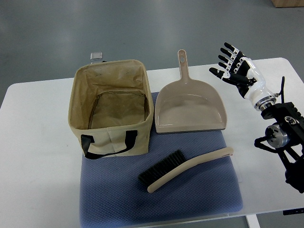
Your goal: Put pink broom in yellow bag with right hand
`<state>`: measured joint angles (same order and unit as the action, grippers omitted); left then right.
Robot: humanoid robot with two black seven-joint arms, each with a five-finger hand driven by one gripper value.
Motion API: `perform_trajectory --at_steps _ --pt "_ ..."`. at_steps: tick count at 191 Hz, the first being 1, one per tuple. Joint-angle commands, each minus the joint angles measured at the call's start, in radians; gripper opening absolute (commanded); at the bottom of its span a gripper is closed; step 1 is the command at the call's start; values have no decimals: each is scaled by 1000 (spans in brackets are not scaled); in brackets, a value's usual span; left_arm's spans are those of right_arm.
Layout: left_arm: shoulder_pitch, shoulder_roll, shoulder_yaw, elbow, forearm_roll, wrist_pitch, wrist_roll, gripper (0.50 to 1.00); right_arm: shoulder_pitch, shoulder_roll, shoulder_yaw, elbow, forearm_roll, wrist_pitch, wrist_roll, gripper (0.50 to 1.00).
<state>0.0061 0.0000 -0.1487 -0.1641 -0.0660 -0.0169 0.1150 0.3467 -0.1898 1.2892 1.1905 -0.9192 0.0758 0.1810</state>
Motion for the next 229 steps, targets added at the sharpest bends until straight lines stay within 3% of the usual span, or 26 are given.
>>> perform_trajectory --at_steps 1,41,70,122,156,229 --pt "0 0 0 0 0 0 0 1000 1 -13 -2 9 -18 6 0 930" --pt "0 0 0 0 0 0 0 1000 21 -117 -77 47 -130 81 14 930" --pt "0 0 0 0 0 0 0 1000 63 -221 -189 77 -259 131 63 930" --pt "0 0 0 0 0 0 0 1000 127 -353 -406 156 -418 165 107 930" --pt "0 0 0 0 0 0 0 1000 150 -419 -534 172 -596 171 178 930" --pt "0 0 0 0 0 0 0 1000 199 -545 -650 277 -649 162 178 928"
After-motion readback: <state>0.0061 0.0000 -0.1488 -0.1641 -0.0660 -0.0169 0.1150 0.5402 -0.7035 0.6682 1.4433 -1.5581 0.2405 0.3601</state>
